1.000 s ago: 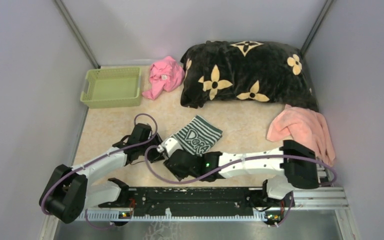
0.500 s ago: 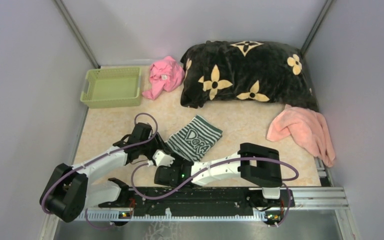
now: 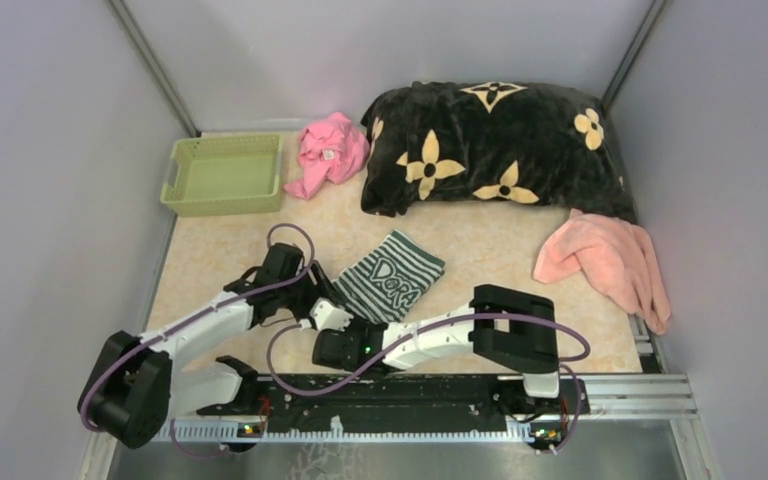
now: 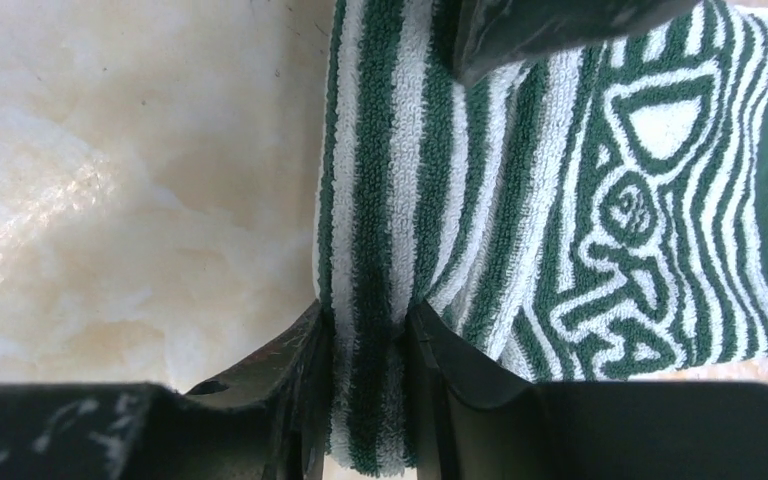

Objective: Roll the towels
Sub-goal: Roll the towel at the center of the board.

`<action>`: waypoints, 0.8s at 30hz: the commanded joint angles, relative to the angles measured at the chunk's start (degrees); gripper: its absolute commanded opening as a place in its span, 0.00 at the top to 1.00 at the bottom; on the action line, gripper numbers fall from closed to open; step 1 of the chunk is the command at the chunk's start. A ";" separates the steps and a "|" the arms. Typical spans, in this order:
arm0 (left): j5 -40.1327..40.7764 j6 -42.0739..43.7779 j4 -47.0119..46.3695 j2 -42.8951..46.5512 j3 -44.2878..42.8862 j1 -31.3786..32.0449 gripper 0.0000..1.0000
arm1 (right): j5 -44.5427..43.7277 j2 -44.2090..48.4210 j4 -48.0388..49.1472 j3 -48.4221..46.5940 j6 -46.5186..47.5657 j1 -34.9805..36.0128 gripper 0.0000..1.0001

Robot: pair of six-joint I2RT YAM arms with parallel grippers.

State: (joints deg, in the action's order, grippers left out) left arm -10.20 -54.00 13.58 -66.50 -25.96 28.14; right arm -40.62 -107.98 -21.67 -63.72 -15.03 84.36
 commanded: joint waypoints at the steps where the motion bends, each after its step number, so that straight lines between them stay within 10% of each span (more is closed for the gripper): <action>1: 4.12 1.09 5.69 5.81 -1.77 -0.23 0.26 | 15.85 3.02 3.31 5.28 -1.32 -2.88 0.74; 13: 5.05 -0.76 14.74 24.48 0.00 -0.37 0.14 | 66.29 16.86 26.31 16.49 -10.19 -21.29 0.82; 24: -1.70 -1.14 1.84 14.63 3.15 -0.36 0.15 | 85.35 7.40 41.15 21.22 -22.09 -32.37 0.81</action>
State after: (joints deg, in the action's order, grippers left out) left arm -9.21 -54.61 22.20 -48.21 -23.40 27.92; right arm 35.00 -96.84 11.05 -44.10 -31.31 53.25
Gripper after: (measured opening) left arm 0.850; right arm 0.251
